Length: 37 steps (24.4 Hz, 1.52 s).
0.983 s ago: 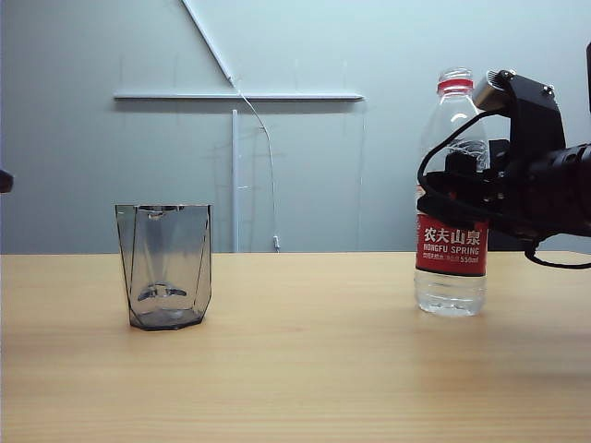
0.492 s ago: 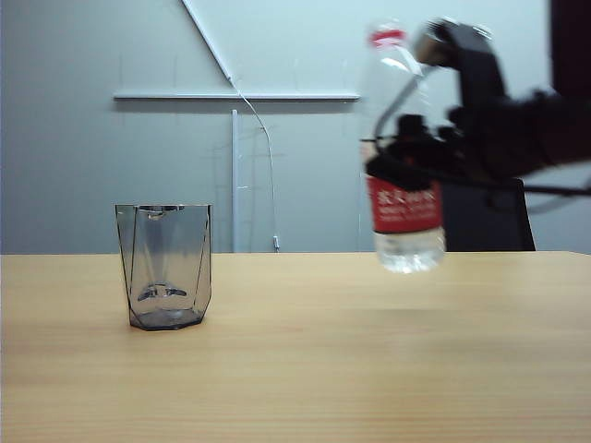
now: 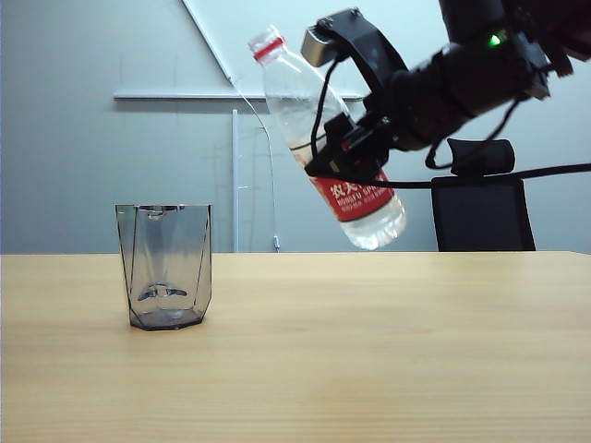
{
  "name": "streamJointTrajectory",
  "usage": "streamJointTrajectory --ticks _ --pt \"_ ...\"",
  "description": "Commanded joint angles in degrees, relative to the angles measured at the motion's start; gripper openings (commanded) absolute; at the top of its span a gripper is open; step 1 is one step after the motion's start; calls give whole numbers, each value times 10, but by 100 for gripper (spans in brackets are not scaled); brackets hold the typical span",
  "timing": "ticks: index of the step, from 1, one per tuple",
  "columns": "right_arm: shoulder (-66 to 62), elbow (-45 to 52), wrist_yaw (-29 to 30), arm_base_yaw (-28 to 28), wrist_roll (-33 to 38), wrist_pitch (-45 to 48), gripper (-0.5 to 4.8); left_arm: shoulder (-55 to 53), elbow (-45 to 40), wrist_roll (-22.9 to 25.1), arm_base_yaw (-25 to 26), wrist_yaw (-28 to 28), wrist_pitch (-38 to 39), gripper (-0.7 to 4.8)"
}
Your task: Pick up the mineral water bottle on the table and pour water into the mug until it's half full.
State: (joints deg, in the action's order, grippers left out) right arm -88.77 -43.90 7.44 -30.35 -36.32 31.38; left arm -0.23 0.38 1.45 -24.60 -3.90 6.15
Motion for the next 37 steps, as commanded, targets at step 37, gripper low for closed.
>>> streamJointTrajectory --ticks 37 --pt "-92 -92 -243 -89 -435 6 251 -1 1 -2 0 1 -6 -2"
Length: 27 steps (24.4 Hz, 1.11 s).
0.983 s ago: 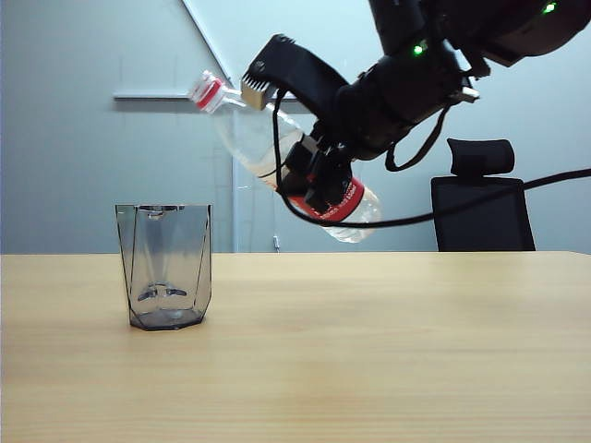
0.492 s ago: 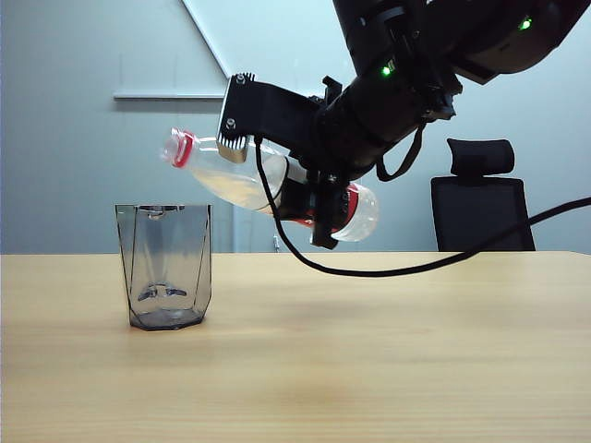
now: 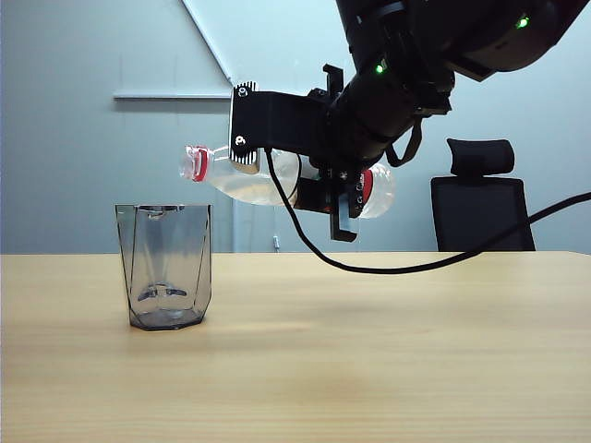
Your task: Pick up the mineral water bottle on the table and pour water into the mug until it's half full.
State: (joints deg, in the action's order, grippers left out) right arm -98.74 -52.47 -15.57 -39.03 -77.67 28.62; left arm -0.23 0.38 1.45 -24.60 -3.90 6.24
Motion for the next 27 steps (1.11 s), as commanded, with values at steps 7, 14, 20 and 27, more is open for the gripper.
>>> streamJointTrajectory --ticks 7,14,20,27 --pt "7 -7 -31 -2 -40 34 251 -1 1 -2 -1 1 -7 -2" --pt "7 -6 -40 -2 -54 34 251 -1 1 -2 -1 1 -7 -2" --pt "7 -6 -47 -2 -68 34 251 -1 1 -2 -1 1 -7 -2" --pt "7 -6 -54 -2 -75 34 251 -1 1 -2 -1 1 -7 -2"
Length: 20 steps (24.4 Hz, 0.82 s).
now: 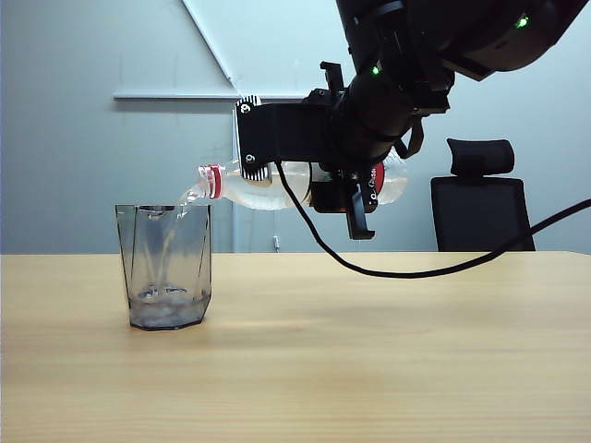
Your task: Pick up the mineral water bottle on the table and pour water into the mug until it's half full.
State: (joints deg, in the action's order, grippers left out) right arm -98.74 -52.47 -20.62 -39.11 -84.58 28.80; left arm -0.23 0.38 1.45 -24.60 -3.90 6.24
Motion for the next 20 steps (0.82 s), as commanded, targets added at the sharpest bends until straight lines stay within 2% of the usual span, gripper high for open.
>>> streamJointTrajectory --ticks 1,11,20 --pt "7 -6 -3 -1 -9 32 251 -1 1 -2 -2 1 -7 -2" --pt "7 -6 -17 -1 -27 58 251 -1 1 -2 -37 1 -7 -2" --pt "7 -6 -17 -4 -29 58 251 -1 1 -2 -37 1 -7 -2"
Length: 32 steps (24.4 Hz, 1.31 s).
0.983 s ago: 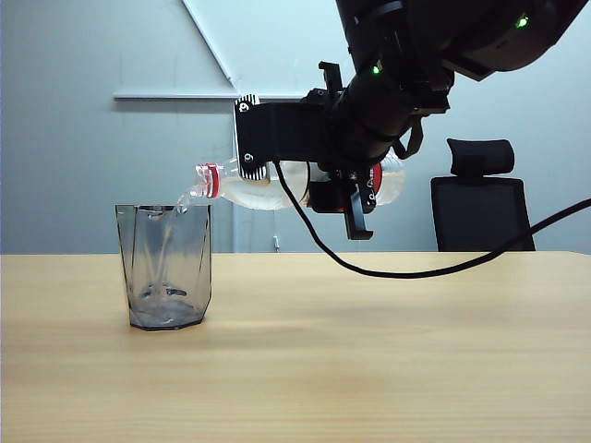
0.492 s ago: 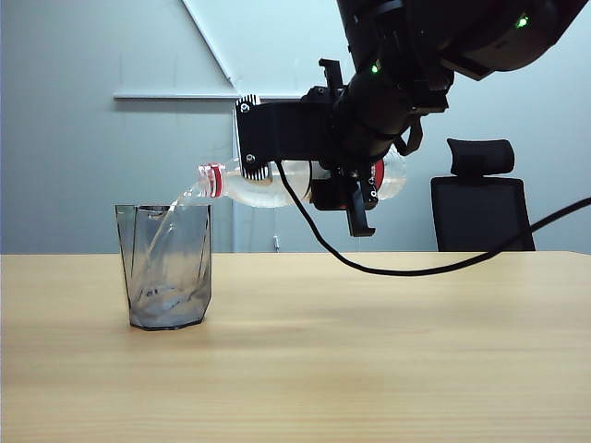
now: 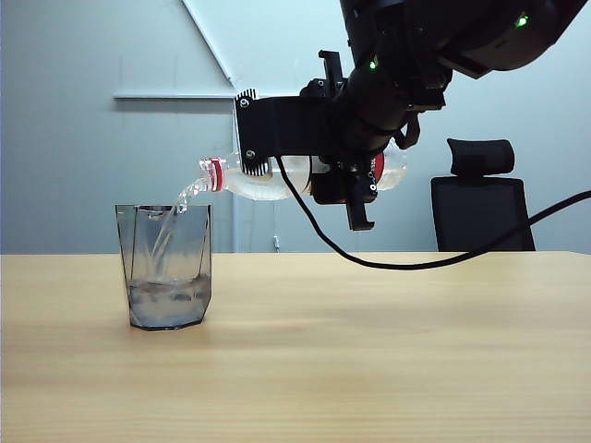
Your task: Pick up the mineral water bottle on the table and pour water into the mug until it's half full.
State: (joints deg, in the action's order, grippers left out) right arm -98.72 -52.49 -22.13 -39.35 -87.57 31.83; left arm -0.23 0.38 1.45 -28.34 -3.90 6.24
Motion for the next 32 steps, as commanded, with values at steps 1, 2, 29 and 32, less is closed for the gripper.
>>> streamJointTrajectory --ticks 1,2,29,32 --pt "7 -6 -2 -2 1 27 251 -1 1 -2 0 1 -7 -2" --pt "7 -6 -2 -2 1 27 251 -1 1 -2 0 1 -7 -2" --pt "9 -6 -5 -28 205 -4 251 -1 1 -2 1 1 -7 -2" --pt "17 -6 -5 -33 284 -9 251 -1 1 -2 1 1 -7 -2"
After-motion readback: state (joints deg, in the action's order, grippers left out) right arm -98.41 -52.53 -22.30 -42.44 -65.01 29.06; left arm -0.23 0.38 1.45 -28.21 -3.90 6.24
